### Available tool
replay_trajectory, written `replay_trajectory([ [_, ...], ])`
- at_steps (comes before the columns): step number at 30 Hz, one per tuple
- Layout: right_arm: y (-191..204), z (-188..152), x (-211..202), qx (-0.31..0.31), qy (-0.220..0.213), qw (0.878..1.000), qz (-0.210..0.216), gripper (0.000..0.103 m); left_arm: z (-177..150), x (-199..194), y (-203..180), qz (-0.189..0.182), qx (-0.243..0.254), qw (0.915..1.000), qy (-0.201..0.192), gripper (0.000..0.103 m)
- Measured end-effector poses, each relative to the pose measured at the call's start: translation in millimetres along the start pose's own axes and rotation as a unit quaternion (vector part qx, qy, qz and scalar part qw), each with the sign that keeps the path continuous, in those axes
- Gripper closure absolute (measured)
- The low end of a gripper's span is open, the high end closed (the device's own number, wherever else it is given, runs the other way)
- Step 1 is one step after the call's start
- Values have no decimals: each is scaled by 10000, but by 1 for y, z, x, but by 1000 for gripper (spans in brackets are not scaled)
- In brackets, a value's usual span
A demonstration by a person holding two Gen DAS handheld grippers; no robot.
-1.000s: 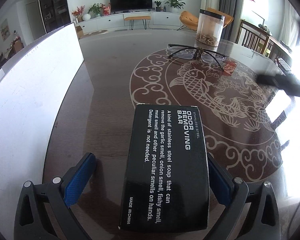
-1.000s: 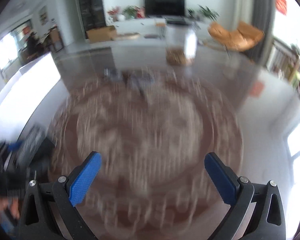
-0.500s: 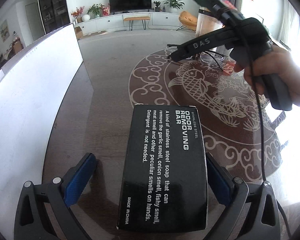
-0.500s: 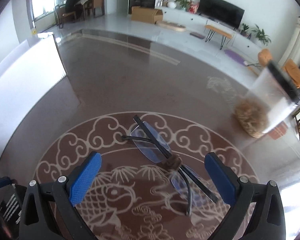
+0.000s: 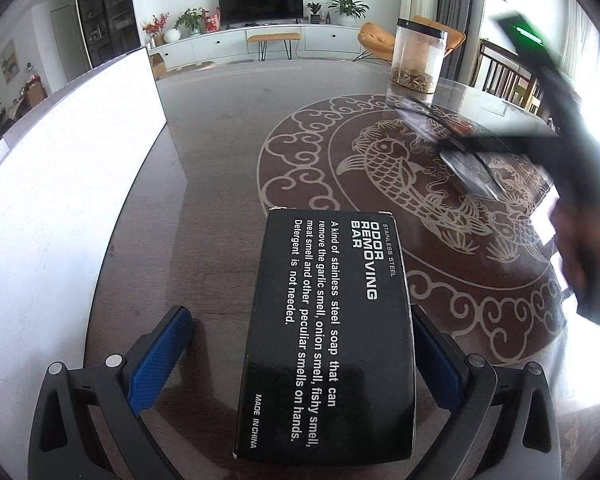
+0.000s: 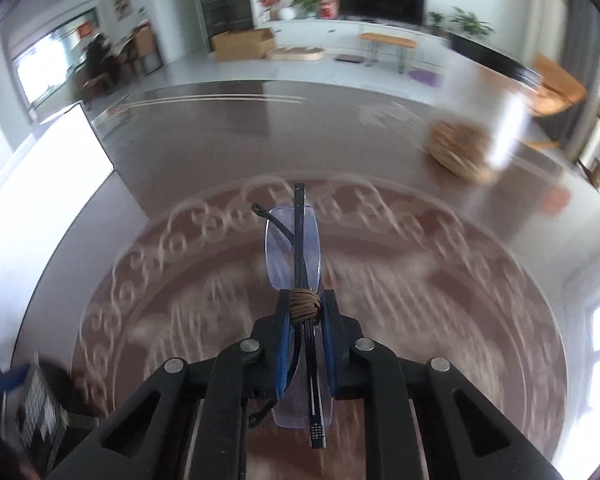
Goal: Organize objects
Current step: 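Grasp the black-framed glasses with the right tool while the left tool holds the box, then carry the box and the glasses to the bin and open both tools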
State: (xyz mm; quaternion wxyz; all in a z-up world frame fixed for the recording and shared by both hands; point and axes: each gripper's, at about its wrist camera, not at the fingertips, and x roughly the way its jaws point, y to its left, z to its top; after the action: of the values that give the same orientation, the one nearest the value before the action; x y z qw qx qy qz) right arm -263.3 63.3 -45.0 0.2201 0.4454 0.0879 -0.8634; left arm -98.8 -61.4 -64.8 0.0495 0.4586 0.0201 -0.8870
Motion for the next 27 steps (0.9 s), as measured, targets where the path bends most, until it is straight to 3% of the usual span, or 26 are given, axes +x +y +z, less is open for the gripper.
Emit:
replay_trajectory([
  [4,4,-65,-50,251,-154,9992,-251,88,0,0,0,0,0,10000,-1,0],
  [10,26,-156,-117,895,-325,9950,-300,88,0,0,0,-1,0,10000,-2,0],
  [14,36,-180,-134,1087,-442,9931,-84,86,0,0,0,-1,0,10000,-2,0],
  [16,33,-190,-144,1231,-672,9901,102,76,0,1,0,-1,-1,10000,-3,0],
  [18,23,-194,-157,1496,-972,9836,249,38,0,1,0,0,-2,10000,-3,0],
  [19,16,-197,-163,1671,-1134,9789,297,33,0,1,0,0,-2,10000,-3,0],
  [24,1,-196,-156,2062,-1039,9702,731,32,0,0,1,-46,5,10000,19,0],
  [27,6,-191,-152,1954,-819,9751,659,32,4,1,1,-200,233,9990,309,0],
])
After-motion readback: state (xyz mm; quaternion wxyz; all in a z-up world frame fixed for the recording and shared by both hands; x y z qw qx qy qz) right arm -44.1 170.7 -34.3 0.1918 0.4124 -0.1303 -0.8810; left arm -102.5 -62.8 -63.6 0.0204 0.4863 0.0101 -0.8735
